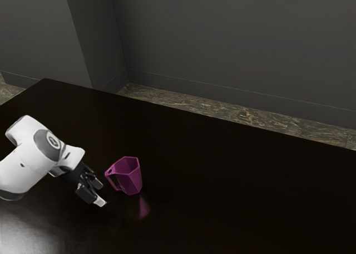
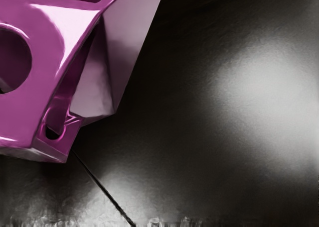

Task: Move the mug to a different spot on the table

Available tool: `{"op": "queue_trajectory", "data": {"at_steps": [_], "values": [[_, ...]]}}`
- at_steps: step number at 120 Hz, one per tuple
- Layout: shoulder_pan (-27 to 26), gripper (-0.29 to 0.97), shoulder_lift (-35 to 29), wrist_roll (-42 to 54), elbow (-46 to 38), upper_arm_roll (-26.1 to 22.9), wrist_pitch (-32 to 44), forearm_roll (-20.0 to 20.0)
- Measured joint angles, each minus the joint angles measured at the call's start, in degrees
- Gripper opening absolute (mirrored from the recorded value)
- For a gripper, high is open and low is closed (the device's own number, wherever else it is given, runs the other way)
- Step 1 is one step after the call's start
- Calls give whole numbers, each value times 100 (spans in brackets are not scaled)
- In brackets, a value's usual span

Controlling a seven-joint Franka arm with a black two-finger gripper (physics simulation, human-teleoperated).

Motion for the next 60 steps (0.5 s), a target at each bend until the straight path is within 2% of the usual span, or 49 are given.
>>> {"op": "queue_trajectory", "data": {"at_steps": [19, 41, 45, 60], "values": [[363, 68, -120, -11, -108, 8, 10, 5], [641, 68, -100, -67, 321, 43, 147, 62], [686, 68, -82, -132, 501, 70, 184, 229], [706, 68, 29, -658, 1319, 211, 163, 1561]]}}
